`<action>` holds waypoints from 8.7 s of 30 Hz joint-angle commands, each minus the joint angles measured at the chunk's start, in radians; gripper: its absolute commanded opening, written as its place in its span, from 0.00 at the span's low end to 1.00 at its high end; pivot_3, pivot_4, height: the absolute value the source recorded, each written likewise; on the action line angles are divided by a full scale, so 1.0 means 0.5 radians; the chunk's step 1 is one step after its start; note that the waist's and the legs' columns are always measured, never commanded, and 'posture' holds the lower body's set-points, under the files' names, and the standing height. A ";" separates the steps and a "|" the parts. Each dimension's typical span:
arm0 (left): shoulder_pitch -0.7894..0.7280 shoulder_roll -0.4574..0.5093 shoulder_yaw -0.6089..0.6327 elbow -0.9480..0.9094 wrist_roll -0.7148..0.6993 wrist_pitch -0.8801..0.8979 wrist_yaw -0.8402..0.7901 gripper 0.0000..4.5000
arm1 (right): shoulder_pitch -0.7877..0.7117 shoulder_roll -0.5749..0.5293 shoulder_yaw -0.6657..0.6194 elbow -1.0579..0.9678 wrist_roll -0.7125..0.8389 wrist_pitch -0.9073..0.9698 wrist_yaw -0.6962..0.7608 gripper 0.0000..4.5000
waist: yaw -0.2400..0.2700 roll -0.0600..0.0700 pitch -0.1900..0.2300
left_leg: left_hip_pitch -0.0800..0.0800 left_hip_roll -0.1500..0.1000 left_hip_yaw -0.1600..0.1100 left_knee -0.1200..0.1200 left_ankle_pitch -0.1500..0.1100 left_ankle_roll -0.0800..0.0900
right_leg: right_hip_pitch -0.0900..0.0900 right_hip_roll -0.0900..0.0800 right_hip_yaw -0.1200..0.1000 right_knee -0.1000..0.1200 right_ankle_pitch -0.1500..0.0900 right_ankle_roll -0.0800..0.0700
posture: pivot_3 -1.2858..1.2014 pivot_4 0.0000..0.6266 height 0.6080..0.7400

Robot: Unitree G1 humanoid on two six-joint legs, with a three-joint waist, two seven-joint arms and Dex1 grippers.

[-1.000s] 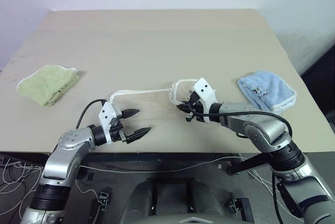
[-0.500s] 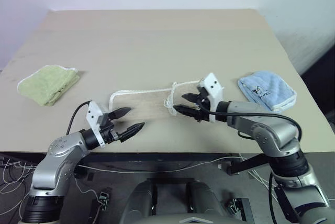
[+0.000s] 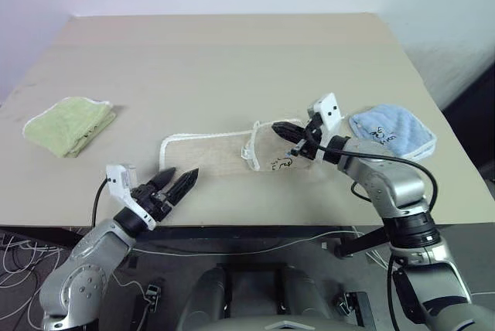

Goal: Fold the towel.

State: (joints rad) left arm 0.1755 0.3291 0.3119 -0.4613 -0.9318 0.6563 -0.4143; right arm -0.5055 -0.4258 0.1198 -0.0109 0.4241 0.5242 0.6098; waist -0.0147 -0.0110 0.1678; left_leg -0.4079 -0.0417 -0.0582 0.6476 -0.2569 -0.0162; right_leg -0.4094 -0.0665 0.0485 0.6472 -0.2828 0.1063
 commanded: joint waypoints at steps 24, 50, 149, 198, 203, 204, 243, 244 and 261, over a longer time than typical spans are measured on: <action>0.020 -0.545 0.038 -0.046 -0.909 0.002 1.259 1.00 | -0.035 0.025 -0.155 -0.130 -0.111 -0.320 0.267 0.00 | 0.012 -0.001 -0.001 | 0.002 -0.002 -0.001 0.001 0.000 -0.001 | 0.004 0.001 -0.002 -0.001 0.000 0.000 | 0.52 0.24 1.00; 0.305 -0.424 0.066 -0.146 -1.149 -0.250 1.516 1.00 | 0.005 0.162 -0.079 -0.162 -0.161 -0.354 0.225 0.00 | -0.003 0.001 -0.002 | 0.004 0.000 0.001 -0.001 0.000 -0.001 | 0.004 0.003 0.001 -0.003 -0.001 -0.001 | 0.52 0.24 1.00; -1.230 0.361 -0.907 0.308 0.510 0.272 -0.519 0.42 | 0.247 0.046 -0.214 -0.437 -0.223 -0.334 -0.137 0.00 | 0.004 0.000 0.007 | 0.000 -0.002 -0.003 -0.004 0.001 -0.002 | 0.001 0.003 -0.003 -0.003 0.000 0.000 | 0.52 0.24 1.00; -0.945 0.524 -0.320 0.818 1.038 -0.577 -0.723 0.00 | 0.307 0.118 -0.642 -0.494 0.675 0.847 -0.108 0.43 | -0.001 0.000 0.005 | 0.000 0.001 -0.003 -0.006 0.001 -0.003 | -0.002 0.000 0.000 -0.001 0.000 -0.001 | 0.52 0.24 1.00; -0.891 0.602 -0.297 0.830 1.067 -0.632 -0.760 0.00 | 0.209 0.189 -0.781 -0.254 0.963 1.263 -0.230 0.81 | 0.012 -0.002 0.006 | -0.002 -0.004 -0.004 -0.005 0.001 -0.003 | 0.000 -0.009 -0.003 -0.003 0.000 -0.001 | 0.52 0.24 1.00; -0.877 0.611 -0.292 0.829 1.068 -0.639 -0.766 0.00 | 0.193 0.205 -0.778 -0.207 0.972 1.297 -0.249 0.88 | 0.010 -0.002 0.006 | -0.002 -0.005 -0.004 -0.006 0.001 -0.003 | -0.001 -0.009 -0.003 -0.003 0.000 -0.001 | 0.52 0.24 1.00; -0.754 0.523 -0.302 0.724 1.052 -0.692 -0.735 0.00 | -0.178 0.633 -0.724 0.333 0.905 1.523 -0.467 0.08 | -0.033 -0.001 0.006 | -0.004 -0.004 -0.002 -0.008 0.001 -0.002 | -0.007 -0.005 -0.002 0.000 0.000 -0.001 | 0.52 0.24 1.00; -0.761 0.516 -0.299 0.727 1.043 -0.691 -0.735 0.00 | -0.165 0.642 -0.739 0.311 0.920 1.527 -0.475 0.01 | -0.032 -0.001 0.006 | -0.004 -0.004 -0.002 -0.008 0.001 -0.002 | -0.007 -0.005 -0.002 0.000 0.000 -0.001 | 0.52 0.24 1.00; -0.949 0.335 -0.454 0.898 1.083 -0.739 -0.782 0.00 | -0.288 0.163 -1.781 -0.173 1.435 1.221 -1.265 0.00 | 0.008 0.000 0.007 | -0.005 -0.008 -0.002 -0.007 0.001 -0.002 | -0.006 -0.009 -0.004 -0.001 0.000 0.000 | 0.52 0.24 1.00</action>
State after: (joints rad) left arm -0.2796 0.5007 0.0990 -0.0108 -0.3995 0.3141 -0.7935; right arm -0.6201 -0.3168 -0.7166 -0.0549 1.1036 1.1705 0.0242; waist -0.0105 -0.0108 0.1713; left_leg -0.4105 -0.0460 -0.0591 0.6443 -0.2562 -0.0171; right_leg -0.4123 -0.0714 0.0466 0.6468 -0.2827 0.1062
